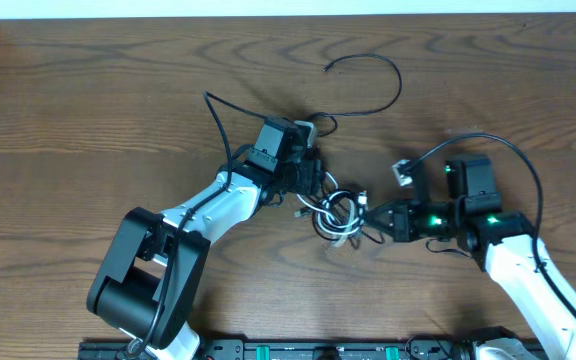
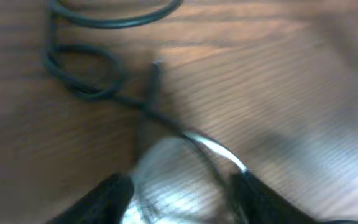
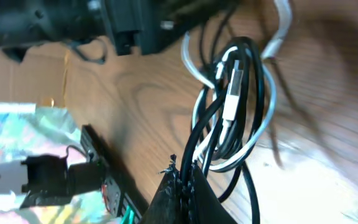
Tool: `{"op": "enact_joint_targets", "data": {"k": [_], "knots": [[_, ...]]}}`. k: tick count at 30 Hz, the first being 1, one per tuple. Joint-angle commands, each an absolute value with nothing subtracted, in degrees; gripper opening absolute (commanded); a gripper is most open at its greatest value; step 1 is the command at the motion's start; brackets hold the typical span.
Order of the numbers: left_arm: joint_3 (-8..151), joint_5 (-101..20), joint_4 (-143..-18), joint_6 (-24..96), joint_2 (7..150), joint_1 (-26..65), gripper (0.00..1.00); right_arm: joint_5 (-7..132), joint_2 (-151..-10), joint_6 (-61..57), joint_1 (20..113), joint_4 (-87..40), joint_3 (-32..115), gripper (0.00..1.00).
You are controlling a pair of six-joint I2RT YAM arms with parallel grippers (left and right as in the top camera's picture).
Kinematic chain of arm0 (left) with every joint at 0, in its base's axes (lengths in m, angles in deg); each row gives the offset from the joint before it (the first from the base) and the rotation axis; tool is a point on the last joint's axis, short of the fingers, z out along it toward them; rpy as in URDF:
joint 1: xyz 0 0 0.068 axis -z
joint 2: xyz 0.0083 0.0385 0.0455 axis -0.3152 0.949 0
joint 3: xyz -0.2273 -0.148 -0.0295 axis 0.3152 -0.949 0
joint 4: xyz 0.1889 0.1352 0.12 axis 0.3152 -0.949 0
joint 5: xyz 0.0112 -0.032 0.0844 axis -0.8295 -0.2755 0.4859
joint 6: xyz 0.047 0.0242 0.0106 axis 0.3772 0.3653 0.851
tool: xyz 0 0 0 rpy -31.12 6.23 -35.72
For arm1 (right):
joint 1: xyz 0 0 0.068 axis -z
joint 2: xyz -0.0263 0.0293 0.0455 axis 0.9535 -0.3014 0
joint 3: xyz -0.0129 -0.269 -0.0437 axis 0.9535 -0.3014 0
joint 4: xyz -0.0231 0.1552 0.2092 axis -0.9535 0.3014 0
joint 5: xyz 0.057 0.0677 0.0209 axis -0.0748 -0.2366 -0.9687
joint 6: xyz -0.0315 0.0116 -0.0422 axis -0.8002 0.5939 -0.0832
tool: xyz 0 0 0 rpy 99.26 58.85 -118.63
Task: Untangle cables
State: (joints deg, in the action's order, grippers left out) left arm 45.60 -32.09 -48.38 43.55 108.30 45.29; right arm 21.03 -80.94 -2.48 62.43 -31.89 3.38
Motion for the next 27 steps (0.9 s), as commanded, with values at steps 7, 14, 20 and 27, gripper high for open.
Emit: {"op": "enact_joint_targets", "data": {"k": [7,14,20,27], "knots": [[46.5,-29.0,-52.3,45.7,107.8,45.3,0.39,20.9,-80.9,-8.2,66.7,-31.4,3.5,0.01],[46.5,-38.1,-53.8,63.7,105.5,45.3,0.7,20.5,-81.1,-19.9,66.4,-26.6,3.5,0.01],[46.5,-38.0,-53.7,77.6,100.3,45.3,0.75,20.6,-83.5,-21.7,66.4,-25.9,3.5,0.01],[46.5,-38.0,-53.3,88.3,99.5,45.4,0.85,20.5,-88.9,-22.1,66.5,-26.1,3.5,0.01]]}}
